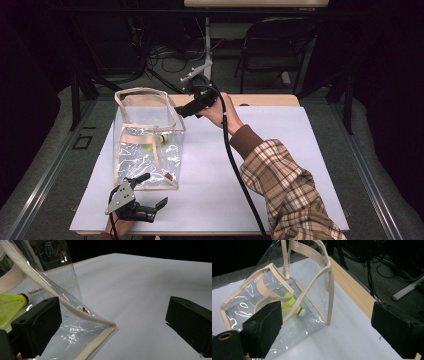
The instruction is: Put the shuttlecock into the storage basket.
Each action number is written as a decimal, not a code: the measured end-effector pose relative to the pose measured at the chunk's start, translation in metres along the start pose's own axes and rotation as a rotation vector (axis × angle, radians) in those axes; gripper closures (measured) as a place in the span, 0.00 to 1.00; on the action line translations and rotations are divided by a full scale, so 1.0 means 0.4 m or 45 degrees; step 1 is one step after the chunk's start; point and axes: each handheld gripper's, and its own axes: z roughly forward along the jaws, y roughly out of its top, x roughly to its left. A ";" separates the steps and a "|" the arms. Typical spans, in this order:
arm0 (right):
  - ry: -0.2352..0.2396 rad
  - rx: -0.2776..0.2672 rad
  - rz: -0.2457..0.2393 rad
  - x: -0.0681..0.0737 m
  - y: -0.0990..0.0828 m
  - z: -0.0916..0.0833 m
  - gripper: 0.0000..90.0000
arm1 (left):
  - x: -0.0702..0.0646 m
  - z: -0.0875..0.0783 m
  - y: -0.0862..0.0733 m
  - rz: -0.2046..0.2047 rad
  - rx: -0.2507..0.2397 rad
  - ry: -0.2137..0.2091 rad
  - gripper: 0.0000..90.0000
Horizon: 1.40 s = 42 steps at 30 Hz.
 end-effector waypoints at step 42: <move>-0.075 -0.036 0.090 -0.060 -0.248 -0.135 0.08 | -0.001 -0.001 -0.001 -0.004 0.005 0.001 0.00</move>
